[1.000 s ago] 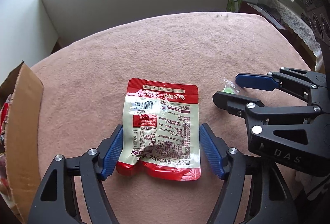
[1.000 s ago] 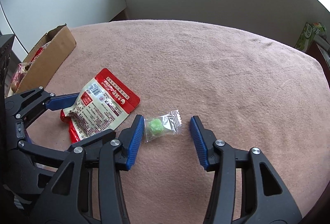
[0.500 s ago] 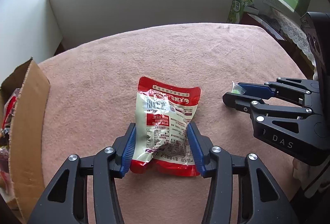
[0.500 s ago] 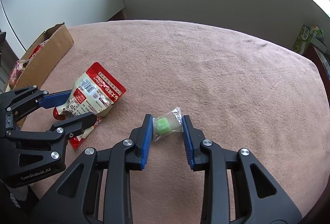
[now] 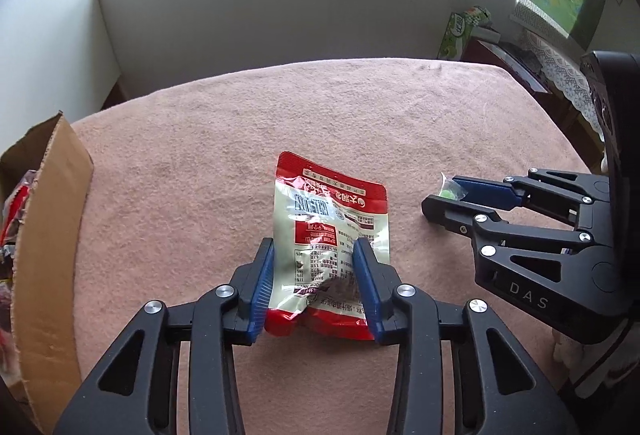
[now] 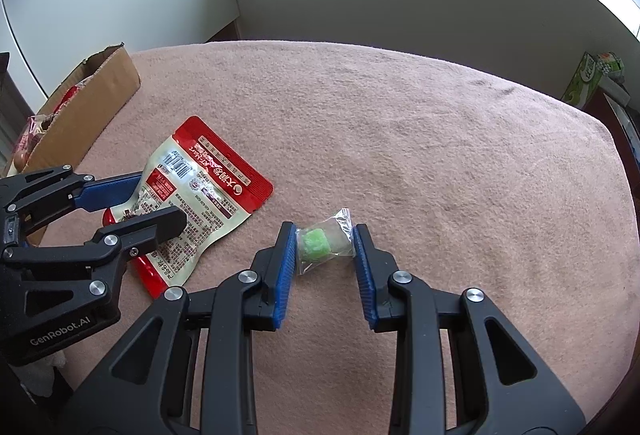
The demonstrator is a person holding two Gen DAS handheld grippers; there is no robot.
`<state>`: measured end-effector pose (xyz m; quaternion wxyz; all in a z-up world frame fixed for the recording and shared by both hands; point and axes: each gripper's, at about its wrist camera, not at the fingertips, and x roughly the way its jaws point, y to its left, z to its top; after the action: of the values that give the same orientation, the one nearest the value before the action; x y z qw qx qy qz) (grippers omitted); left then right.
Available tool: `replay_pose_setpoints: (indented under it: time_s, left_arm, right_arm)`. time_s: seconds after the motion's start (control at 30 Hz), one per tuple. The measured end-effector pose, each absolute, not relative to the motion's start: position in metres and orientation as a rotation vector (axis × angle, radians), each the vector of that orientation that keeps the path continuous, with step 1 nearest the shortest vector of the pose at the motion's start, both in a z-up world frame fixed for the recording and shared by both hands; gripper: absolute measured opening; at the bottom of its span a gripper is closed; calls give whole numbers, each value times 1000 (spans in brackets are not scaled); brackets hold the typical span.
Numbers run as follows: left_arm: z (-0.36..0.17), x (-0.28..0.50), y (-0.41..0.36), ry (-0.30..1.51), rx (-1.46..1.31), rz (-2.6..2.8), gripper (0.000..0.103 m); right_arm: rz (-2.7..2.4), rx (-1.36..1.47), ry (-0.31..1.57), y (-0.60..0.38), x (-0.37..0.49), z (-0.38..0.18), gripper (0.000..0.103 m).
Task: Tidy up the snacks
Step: 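Carry the snack bag and green wrapped candy over the box with both grippers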
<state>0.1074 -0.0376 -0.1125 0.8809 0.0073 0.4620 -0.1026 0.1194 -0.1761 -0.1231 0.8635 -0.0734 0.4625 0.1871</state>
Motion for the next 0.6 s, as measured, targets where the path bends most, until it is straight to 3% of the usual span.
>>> replay_pose_setpoints:
  time_s: [0.6]
  left_arm:
    - [-96,92,-30,894,-2,-199,37]
  right_arm:
    - [394,-109,901,-182,115,-97,29]
